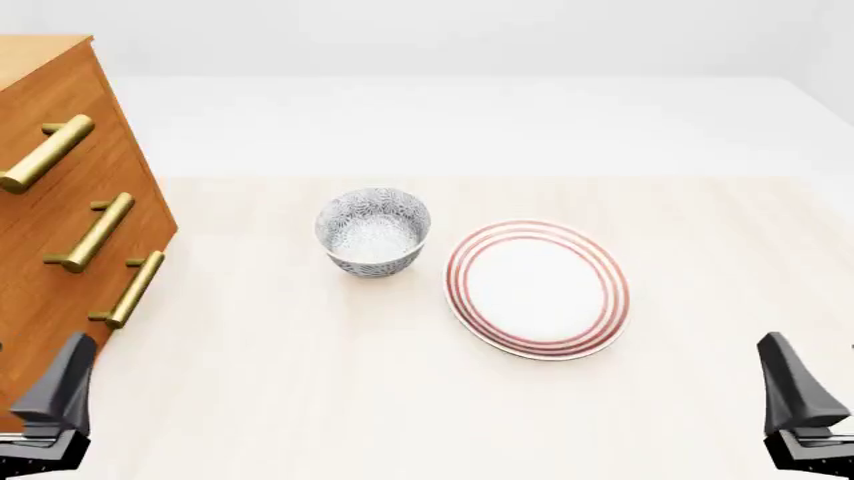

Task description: Open the top drawer of the cabinet.

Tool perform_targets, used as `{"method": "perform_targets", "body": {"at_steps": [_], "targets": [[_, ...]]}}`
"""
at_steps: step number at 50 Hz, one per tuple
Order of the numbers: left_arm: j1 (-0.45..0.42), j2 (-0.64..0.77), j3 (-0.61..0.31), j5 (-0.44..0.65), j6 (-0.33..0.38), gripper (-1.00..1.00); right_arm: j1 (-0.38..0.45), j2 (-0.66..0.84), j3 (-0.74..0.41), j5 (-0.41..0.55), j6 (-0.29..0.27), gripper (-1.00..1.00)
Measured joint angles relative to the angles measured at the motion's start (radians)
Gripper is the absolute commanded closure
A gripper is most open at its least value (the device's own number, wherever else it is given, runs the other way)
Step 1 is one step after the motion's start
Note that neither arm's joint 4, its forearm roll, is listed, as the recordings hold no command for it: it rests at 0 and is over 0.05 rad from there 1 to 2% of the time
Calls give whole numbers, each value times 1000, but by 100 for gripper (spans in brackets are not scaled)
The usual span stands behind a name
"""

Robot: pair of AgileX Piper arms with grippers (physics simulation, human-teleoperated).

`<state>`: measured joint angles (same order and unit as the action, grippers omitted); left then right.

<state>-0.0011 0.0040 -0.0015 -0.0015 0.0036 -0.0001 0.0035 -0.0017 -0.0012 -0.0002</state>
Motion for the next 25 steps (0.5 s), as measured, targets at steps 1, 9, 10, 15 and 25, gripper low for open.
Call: {"method": "perform_targets", "body": {"at_steps": [1, 9, 10, 15, 25], "targets": [[0, 2, 0, -1, 1, -100, 0, 1, 0, 0, 0, -100], [-1, 22, -2, -14, 13, -100, 0, 2, -2, -1, -3, -100], [-1, 26, -2, -17, 15, -100, 0, 2, -2, -1, -3, -100], [-2, 33, -5, -22, 23, -100, 0, 3, -2, -1, -3, -100], [-13, 29, -9, -23, 37, -100, 1, 3, -3, 0, -3, -100]]}}
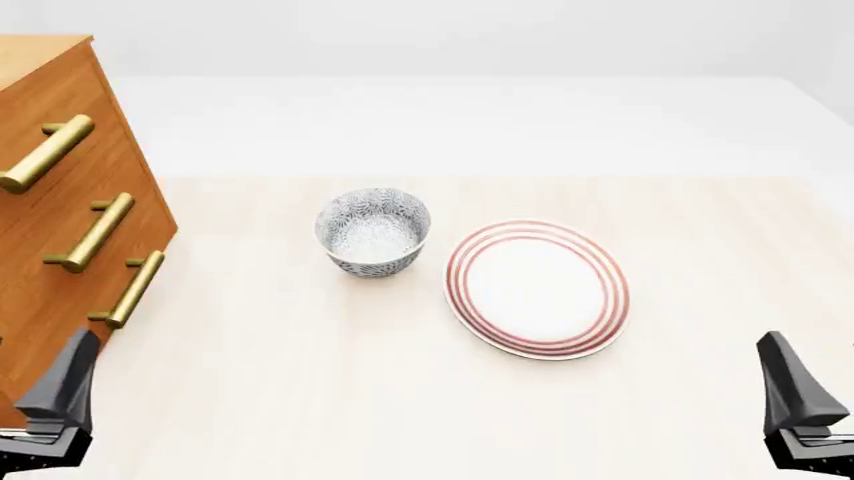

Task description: Open the top drawer of the cabinet.

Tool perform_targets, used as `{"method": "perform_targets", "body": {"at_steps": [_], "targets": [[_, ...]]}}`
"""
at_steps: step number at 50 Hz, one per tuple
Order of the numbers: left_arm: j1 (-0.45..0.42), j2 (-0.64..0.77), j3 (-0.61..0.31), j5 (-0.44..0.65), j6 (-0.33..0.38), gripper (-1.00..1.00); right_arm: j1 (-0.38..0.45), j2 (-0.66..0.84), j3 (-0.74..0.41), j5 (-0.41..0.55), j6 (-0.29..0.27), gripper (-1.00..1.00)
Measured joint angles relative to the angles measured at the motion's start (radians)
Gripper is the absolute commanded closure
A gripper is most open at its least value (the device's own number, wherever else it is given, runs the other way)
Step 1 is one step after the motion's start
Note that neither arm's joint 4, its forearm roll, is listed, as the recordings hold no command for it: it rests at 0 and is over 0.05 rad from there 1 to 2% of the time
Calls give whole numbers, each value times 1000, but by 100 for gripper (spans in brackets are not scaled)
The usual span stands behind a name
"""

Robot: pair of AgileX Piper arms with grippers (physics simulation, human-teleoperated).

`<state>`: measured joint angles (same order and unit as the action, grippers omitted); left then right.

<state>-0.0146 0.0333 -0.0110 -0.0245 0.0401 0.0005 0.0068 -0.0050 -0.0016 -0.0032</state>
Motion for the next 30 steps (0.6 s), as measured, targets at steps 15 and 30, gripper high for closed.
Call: {"method": "perform_targets", "body": {"at_steps": [15, 30], "targets": [[-14, 31, -29, 6, 88, -100, 0, 0, 0, 0, 0, -100], [-15, 205, -77, -65, 288, -100, 0, 0, -1, 0, 0, -100]]}}
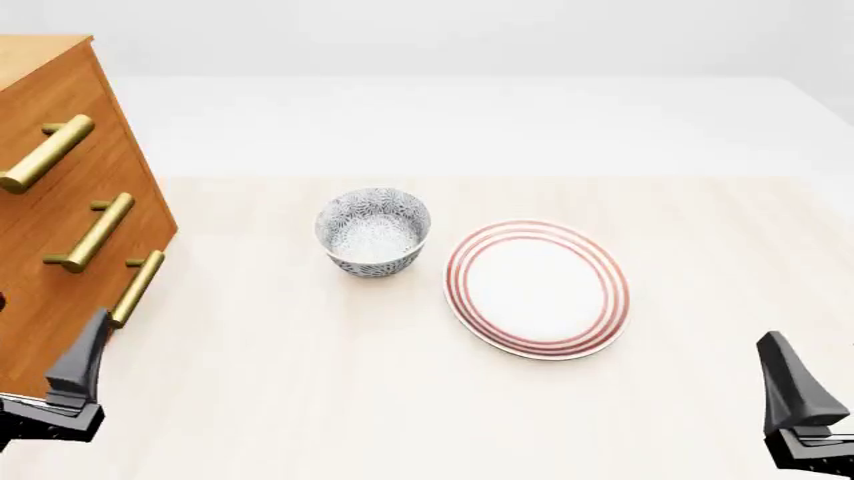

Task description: Open the top drawer of the cabinet.

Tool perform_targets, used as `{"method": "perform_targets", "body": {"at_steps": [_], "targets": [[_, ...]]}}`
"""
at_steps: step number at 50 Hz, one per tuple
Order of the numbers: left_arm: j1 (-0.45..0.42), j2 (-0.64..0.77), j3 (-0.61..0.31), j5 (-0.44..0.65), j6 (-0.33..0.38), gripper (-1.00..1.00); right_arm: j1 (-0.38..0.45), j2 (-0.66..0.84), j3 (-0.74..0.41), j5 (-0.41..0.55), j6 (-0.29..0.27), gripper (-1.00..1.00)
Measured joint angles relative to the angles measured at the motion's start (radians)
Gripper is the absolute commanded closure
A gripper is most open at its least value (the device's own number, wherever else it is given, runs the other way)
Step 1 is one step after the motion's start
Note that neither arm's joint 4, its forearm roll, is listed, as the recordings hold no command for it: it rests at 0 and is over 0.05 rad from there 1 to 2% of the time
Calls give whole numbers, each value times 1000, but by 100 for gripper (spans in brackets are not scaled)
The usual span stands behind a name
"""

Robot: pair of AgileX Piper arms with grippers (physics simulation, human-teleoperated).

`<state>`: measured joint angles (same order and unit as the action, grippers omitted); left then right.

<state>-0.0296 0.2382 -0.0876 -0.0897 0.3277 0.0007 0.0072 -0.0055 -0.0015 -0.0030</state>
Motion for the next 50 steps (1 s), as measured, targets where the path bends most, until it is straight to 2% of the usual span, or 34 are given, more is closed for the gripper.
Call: {"method": "perform_targets", "body": {"at_steps": [10, 25, 36, 50], "targets": [[-1, 128, -45, -47, 195, -100, 0, 0, 0, 0, 0, -100], [5, 226, -127, -45, 426, -100, 0, 0, 0, 0, 0, -100], [14, 258, -158, -41, 573, -100, 0, 0, 0, 0, 0, -100], [31, 304, -184, -64, 719, -100, 0, 0, 0, 0, 0, -100]]}}
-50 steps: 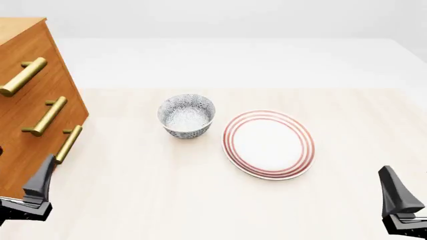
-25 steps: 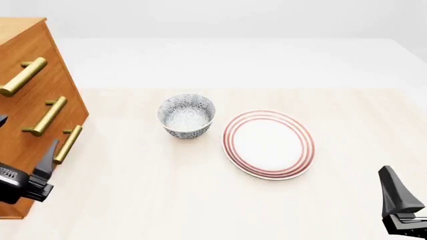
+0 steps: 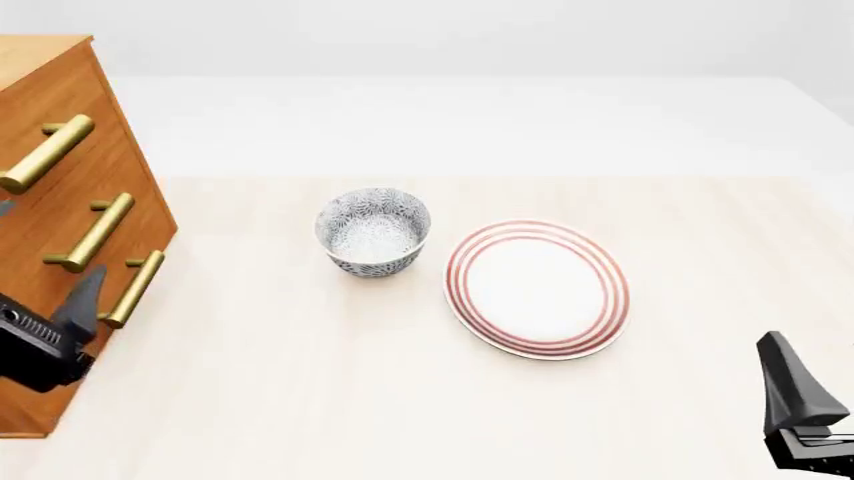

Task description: Open the top drawer of the cabinet.

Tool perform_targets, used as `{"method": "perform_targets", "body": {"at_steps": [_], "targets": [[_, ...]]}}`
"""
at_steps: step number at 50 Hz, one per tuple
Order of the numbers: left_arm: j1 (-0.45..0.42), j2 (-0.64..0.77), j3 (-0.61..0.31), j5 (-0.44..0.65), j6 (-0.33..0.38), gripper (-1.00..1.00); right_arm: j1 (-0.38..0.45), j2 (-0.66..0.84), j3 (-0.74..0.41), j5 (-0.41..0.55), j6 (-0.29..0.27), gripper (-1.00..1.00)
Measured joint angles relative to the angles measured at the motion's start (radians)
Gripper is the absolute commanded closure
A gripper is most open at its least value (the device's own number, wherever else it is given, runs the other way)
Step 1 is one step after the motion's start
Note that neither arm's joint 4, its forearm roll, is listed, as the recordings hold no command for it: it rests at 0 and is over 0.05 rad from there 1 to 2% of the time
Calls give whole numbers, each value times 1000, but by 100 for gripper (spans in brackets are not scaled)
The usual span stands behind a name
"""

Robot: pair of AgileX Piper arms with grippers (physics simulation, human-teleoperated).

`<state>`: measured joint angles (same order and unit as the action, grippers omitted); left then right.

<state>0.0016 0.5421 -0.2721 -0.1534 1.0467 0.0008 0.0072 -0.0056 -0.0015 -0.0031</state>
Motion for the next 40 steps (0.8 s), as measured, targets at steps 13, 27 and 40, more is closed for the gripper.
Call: {"method": "perform_targets", "body": {"at_steps": [13, 27, 40], "targets": [[20, 44, -8, -46, 107, -100, 0, 0, 0, 0, 0, -100], [49, 119, -11, -127, 200, -100, 0, 0, 0, 0, 0, -100], [76, 201, -29, -198, 260, -100, 0, 0, 0, 0, 0, -100]]}}
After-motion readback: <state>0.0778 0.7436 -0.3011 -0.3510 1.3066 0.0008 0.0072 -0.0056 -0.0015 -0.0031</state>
